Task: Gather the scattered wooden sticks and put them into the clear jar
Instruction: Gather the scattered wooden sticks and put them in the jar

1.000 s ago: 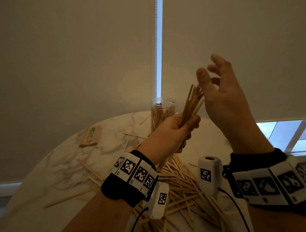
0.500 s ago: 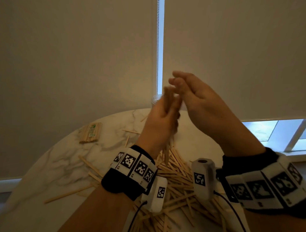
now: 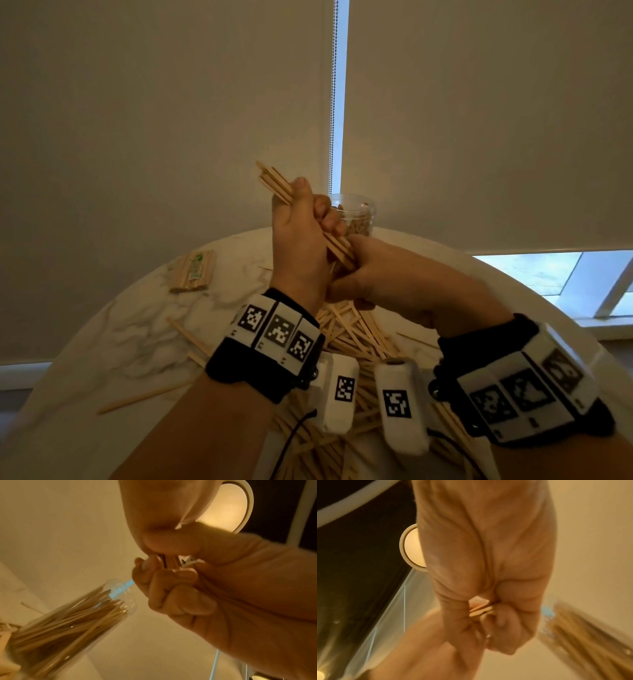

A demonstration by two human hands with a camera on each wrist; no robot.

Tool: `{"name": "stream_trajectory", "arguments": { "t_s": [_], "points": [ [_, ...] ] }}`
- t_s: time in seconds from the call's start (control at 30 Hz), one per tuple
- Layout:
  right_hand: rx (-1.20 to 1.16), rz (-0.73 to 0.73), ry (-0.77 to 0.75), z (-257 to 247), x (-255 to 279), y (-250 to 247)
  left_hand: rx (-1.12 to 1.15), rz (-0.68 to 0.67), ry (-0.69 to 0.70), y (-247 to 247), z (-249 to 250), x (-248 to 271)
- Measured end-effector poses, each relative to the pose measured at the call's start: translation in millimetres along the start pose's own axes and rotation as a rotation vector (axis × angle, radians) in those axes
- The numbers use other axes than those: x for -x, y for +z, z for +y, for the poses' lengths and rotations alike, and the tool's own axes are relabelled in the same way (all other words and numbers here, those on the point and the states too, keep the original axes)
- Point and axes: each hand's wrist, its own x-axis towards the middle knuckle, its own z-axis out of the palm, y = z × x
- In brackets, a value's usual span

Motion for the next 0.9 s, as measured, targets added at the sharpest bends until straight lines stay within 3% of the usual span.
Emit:
{"name": "stream_trajectory", "arguments": {
  "t_s": [0.17, 0.27, 0.4, 0.47, 0.57, 0.63, 0.73, 0.9],
  "points": [
    [0.161, 0.186, -0.102, -3.6, 5.7, -10.2, -0.032, -0.001, -0.007, 0.2, 4.0, 3.5],
    [0.394, 0.283, -0.182, -1.5, 3.2, -4.3, -0.177, -0.053, -0.107, 3.1, -5.8, 11.9],
    [0.522, 0.437, -0.182, 2.7, 4.1, -17.5, -0.19, -0.185, -0.237, 4.2, -2.6, 11.3],
    [0.538, 0.443, -0.125, 5.8, 7.4, -28.2, -0.176, -0.179, -0.256, 8.0, 6.0, 11.9],
    [0.587, 0.426, -0.038, 11.3, 14.6, -45.2, -0.055, 0.011, -0.192, 1.5, 25.6, 3.0],
    [0.617, 0.383, -0.007, 10.4, 19.4, -49.9, -0.074, 0.047, -0.171, -8.6, 40.0, -4.9],
    [0.655, 0.308, -0.008, 4.4, 17.9, -37.6, -0.229, -0.084, -0.291, -5.4, 37.7, -1.8],
    [0.783, 0.374, -0.023, 2.4, 14.2, -25.3, -0.51, -0.18, -0.378, 4.8, 26.3, 9.0]
  ]
}}
